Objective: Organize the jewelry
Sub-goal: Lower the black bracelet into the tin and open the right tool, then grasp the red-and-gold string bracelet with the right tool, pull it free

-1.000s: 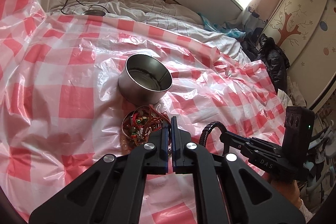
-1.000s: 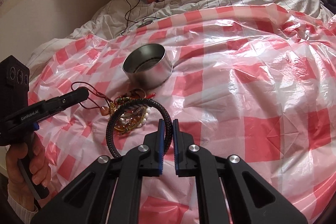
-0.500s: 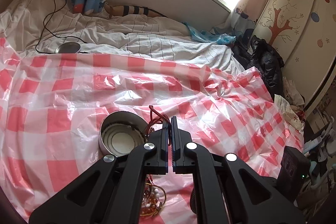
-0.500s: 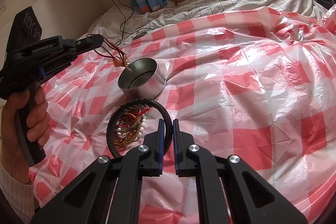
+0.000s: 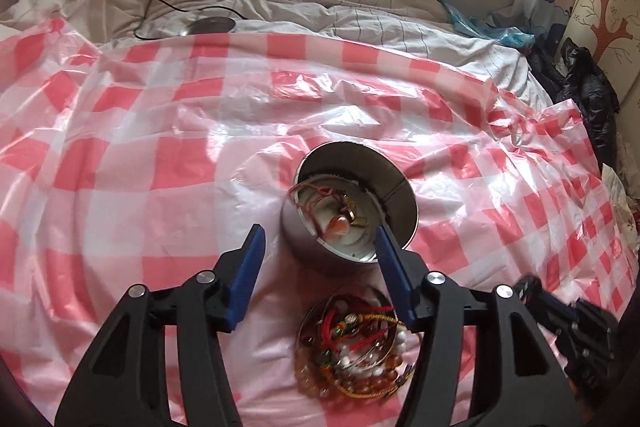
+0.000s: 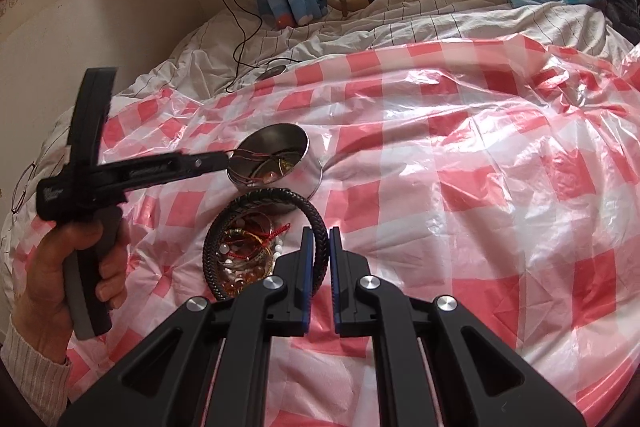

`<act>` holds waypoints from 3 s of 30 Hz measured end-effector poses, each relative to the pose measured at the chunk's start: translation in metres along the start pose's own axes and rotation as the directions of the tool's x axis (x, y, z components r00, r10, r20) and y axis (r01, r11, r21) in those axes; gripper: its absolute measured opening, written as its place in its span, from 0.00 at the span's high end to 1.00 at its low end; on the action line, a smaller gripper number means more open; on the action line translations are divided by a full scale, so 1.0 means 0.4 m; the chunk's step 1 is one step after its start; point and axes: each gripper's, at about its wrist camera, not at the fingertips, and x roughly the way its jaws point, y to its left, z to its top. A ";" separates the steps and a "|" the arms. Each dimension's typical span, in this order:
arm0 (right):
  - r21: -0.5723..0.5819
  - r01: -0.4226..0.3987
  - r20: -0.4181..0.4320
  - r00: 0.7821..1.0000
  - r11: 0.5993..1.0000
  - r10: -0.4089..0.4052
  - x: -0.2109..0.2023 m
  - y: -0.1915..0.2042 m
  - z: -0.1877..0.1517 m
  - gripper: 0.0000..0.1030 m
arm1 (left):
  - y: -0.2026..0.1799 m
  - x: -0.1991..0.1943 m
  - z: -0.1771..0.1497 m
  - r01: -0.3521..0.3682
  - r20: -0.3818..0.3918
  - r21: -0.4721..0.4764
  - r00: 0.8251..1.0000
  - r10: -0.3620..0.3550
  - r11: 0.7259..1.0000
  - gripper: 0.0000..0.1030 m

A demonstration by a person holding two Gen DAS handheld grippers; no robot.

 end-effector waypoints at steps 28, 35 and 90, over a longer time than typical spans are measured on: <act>-0.290 0.255 0.004 0.964 0.922 -0.266 0.280 0.147 0.171 0.65 | 0.129 -0.135 -0.156 0.009 0.056 -0.217 0.998 0.004 0.976 0.23; -0.220 0.211 -0.017 0.975 0.952 -0.220 0.094 0.090 -0.018 0.58 | 0.065 -0.151 -0.154 -0.028 0.075 -0.129 0.997 0.038 0.991 0.17; -0.063 -0.069 -0.175 0.983 0.996 0.057 0.151 0.082 -0.073 0.96 | 0.144 -0.115 -0.148 -0.046 -0.030 -0.103 0.999 0.043 0.994 0.13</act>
